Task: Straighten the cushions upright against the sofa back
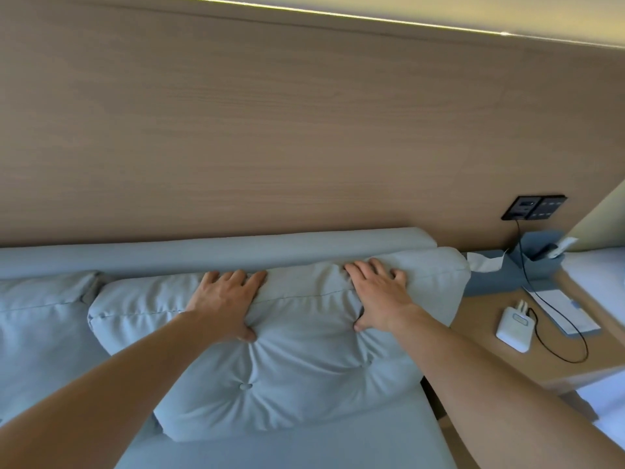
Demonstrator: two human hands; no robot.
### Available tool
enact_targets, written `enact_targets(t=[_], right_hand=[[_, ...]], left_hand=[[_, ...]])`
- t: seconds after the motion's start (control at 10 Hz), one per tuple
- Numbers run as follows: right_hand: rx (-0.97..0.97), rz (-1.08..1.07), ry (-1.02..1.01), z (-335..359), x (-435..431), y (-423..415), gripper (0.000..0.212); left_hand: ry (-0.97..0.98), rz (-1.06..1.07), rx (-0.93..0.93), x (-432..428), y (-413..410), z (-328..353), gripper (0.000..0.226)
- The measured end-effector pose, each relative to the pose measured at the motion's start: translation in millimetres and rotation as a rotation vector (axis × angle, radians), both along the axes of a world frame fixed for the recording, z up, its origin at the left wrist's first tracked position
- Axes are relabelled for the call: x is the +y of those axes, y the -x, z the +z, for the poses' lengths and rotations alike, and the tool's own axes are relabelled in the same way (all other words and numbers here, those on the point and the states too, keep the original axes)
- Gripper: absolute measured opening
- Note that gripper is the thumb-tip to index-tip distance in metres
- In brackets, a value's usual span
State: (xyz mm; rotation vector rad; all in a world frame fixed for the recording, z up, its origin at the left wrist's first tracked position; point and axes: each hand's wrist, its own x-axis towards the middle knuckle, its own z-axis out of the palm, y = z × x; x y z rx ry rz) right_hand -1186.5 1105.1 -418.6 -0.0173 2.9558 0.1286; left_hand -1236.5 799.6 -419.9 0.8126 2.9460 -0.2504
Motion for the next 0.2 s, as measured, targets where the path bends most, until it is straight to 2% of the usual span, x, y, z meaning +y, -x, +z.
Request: enact_targets(t=[0.2], right_hand=[[-0.179,-0.075,-0.081,34,-9,-8,0.152]], left_hand=[[-0.029,0.040,-0.028,-18,-37,32,0.142]])
